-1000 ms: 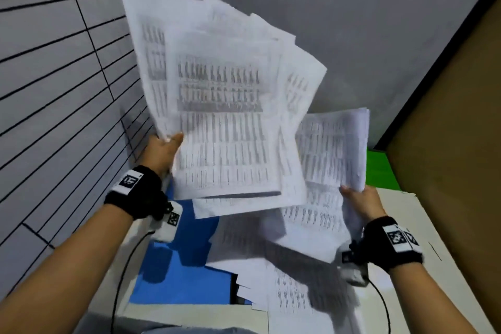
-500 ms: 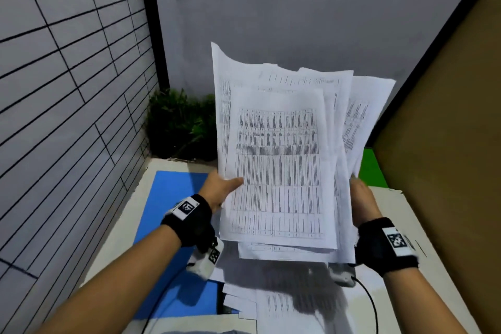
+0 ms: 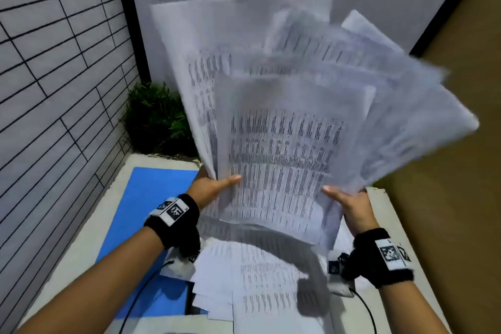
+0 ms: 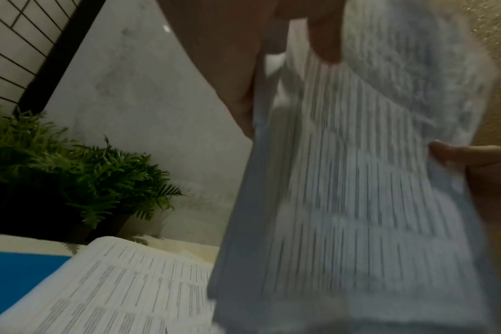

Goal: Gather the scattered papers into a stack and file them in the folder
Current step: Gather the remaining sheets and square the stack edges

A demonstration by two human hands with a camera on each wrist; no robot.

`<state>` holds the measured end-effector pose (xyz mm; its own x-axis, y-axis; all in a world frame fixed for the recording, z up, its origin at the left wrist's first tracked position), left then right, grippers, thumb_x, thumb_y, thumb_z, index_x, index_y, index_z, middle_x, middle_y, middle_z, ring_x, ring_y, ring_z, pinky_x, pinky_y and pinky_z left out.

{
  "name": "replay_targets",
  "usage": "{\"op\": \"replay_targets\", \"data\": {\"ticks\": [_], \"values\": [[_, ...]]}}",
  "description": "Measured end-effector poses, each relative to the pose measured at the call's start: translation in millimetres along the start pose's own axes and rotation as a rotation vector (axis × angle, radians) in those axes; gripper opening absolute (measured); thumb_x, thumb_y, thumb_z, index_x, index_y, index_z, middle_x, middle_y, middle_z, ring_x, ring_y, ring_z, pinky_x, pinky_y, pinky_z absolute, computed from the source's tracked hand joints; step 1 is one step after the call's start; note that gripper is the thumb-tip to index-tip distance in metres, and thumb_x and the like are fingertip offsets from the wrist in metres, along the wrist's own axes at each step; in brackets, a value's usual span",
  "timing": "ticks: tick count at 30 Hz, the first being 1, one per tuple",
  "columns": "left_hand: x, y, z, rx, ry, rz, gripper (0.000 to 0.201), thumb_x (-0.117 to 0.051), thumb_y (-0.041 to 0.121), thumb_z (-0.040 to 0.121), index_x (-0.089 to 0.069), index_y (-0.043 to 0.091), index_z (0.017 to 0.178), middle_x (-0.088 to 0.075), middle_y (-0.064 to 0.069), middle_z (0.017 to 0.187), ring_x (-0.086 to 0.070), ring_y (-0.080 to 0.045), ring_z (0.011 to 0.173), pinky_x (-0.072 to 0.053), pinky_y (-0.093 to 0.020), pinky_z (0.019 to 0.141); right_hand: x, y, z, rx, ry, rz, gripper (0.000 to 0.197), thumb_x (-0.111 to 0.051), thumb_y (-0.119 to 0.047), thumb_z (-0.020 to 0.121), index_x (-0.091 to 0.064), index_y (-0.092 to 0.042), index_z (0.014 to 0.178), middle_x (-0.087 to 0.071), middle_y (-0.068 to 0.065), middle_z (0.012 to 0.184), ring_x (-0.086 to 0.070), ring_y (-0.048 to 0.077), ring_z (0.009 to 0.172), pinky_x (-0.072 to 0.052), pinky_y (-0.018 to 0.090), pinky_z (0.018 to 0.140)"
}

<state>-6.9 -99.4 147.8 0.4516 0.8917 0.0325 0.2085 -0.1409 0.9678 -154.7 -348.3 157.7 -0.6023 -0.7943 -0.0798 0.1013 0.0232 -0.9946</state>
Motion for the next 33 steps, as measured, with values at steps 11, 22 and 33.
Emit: {"op": "replay_targets", "data": {"ticks": [11, 22, 33], "values": [[-39, 13, -18, -0.075, -0.042, -0.087, 0.048, -0.072, 0.015, 0.074, -0.055, 0.005, 0.118, -0.06, -0.008, 0.111, -0.054, -0.017, 0.1, -0.042, -0.026, 0.09, 15, 9, 0, 0.004, -0.036, 0.028, 0.03, -0.081, -0.007, 0.059, -0.065, -0.017, 0.083, -0.073, -0.016, 0.073, -0.067, -0.006, 0.067, -0.053, 0.027, 0.078], [-50, 14, -20, -0.282, -0.072, -0.078, 0.071, -0.083, 0.06, 0.028, -0.062, 0.026, 0.087, -0.073, 0.018, 0.073, -0.068, 0.002, 0.079, -0.055, -0.013, 0.071, 37, -4, 6, -0.004, -0.061, 0.112, 0.066, -0.09, -0.042, 0.029, -0.066, -0.015, 0.085, -0.074, -0.013, 0.073, -0.069, 0.004, 0.071, -0.057, 0.023, 0.074], [-66, 25, -40, -0.394, -0.107, -0.064, 0.076, -0.084, 0.06, 0.026, -0.062, 0.024, 0.09, -0.074, 0.018, 0.08, -0.068, 0.001, 0.08, -0.053, -0.013, 0.068, 55, -31, -2, 0.106, -0.119, 0.147, 0.042, -0.085, -0.023, 0.053, -0.064, -0.019, 0.088, -0.074, -0.012, 0.076, -0.068, 0.002, 0.072, -0.057, 0.019, 0.072]]}}
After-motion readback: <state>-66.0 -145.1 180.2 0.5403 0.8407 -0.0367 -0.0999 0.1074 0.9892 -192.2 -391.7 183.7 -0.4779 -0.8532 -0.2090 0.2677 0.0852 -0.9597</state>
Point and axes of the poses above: each hand's wrist, its own z-axis towards the middle knuckle, its own x-axis out of the back of the hand, y = z × x, the point moved 1 cm from there along z, towards the middle knuckle
